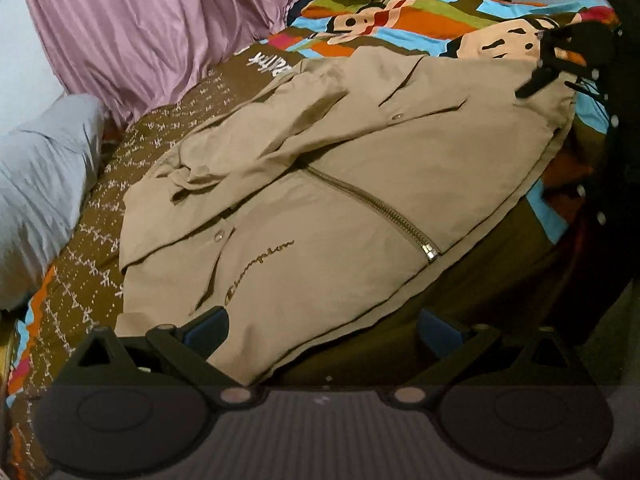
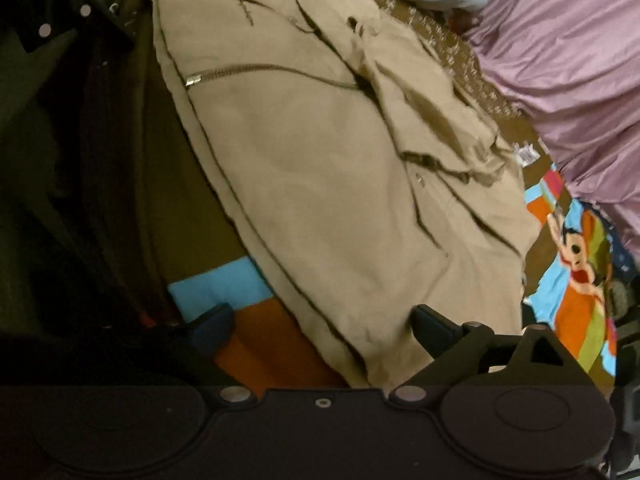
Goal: Fold large clothes
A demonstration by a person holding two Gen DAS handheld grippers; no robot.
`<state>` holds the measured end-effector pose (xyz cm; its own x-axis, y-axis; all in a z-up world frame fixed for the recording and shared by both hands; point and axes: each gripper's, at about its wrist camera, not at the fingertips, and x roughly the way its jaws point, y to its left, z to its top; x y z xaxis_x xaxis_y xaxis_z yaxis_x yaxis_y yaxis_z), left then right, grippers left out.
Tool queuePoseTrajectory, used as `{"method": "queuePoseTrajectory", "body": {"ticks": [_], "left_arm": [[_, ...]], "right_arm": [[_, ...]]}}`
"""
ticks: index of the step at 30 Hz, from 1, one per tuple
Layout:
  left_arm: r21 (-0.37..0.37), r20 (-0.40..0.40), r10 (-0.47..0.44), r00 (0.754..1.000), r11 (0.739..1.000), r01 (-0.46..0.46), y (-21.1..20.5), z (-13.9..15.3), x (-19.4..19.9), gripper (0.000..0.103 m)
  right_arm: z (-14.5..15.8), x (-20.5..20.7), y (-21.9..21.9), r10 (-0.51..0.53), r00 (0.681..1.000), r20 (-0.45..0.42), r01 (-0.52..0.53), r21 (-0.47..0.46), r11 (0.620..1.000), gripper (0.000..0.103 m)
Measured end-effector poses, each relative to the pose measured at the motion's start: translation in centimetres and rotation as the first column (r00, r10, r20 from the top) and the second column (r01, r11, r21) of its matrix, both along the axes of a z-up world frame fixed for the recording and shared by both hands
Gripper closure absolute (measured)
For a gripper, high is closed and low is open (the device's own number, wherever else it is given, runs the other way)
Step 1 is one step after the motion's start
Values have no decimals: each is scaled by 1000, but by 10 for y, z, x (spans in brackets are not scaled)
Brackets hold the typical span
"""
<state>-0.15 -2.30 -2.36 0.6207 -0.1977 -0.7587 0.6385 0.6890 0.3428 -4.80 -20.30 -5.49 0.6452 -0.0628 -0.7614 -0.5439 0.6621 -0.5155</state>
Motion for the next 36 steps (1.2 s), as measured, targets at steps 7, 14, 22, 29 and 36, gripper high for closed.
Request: {"method": "queuePoseTrajectory", "body": {"ticks": [7, 14, 22, 29, 36], "left_arm": [[8, -18, 12, 1000, 1000, -12, 4, -3, 5, 4], [108, 47, 193, 980, 974, -197, 4, -10, 25, 29], [56, 133, 402, 906, 909, -412, 57, 20, 66, 39], [154, 218, 335, 916, 915, -372, 79, 21, 77, 59], [27, 258, 351, 900, 929, -369, 77, 30, 64, 95]], "right_arm": [[30, 8, -17, -69, 981, 182, 33, 191, 981, 53], [88, 23, -43, -202, 940, 273, 55, 465, 884, 86], [112, 31, -50, -217, 922, 322, 38, 480, 876, 87], [89, 17, -45, -132, 957, 260, 39, 336, 941, 71], [49, 0, -51, -26, 993, 118, 18, 73, 997, 49]]}}
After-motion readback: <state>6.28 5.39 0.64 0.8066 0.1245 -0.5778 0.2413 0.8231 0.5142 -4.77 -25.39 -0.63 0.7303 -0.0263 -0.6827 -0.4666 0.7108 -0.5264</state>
